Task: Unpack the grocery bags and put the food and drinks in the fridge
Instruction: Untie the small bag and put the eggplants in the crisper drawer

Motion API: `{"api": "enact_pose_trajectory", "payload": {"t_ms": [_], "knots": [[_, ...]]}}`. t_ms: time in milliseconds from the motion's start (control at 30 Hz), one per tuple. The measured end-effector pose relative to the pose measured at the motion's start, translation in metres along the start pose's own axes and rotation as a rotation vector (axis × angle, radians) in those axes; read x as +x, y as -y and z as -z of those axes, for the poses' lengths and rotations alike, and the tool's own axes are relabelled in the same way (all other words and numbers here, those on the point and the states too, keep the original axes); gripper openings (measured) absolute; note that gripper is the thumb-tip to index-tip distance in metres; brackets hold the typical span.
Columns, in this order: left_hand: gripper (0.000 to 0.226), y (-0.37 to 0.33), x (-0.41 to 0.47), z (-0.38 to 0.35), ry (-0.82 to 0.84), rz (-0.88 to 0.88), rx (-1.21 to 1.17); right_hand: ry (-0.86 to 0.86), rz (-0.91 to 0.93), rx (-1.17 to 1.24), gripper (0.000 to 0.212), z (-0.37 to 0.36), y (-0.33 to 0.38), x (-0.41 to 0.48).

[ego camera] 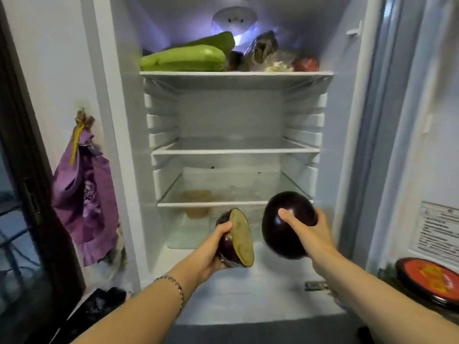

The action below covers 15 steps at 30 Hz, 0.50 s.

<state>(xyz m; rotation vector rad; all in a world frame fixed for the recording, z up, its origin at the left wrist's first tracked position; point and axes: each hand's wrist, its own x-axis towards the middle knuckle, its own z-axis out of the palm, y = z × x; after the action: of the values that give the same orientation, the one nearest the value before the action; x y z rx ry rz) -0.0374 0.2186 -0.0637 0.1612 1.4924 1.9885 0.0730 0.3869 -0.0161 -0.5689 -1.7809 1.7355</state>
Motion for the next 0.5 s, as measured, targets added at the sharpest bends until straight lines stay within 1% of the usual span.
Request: {"api": "enact_pose_trajectory", "payload": {"t_ms": [33, 167, 300, 400, 433, 500], "knots": [[0.058, -0.004, 0.017, 0.002, 0.027, 0.022, 0.011, -0.023, 0.001, -0.001, 0.078, -0.005, 0.003, 0.009], [0.052, -0.015, 0.079, 0.013, 0.09, 0.034, 0.029, -0.113, 0.002, -0.055, 0.079, -0.019, 0.005, 0.049], [0.062, -0.009, 0.1, 0.024, 0.212, 0.033, -0.079, -0.159, 0.006, -0.078, 0.079, -0.023, 0.0, 0.067], [0.052, -0.001, 0.101, 0.027, 0.284, 0.046, -0.136, -0.168, -0.017, -0.079, 0.081, -0.023, -0.005, 0.068], [0.056, -0.001, 0.1, 0.027, 0.276, 0.047, -0.113, -0.173, -0.017, -0.085, 0.081, -0.022, -0.005, 0.067], [0.079, -0.001, 0.097, 0.026, 0.256, 0.024, -0.036, -0.171, 0.007, -0.102, 0.079, -0.021, -0.003, 0.064]]}}
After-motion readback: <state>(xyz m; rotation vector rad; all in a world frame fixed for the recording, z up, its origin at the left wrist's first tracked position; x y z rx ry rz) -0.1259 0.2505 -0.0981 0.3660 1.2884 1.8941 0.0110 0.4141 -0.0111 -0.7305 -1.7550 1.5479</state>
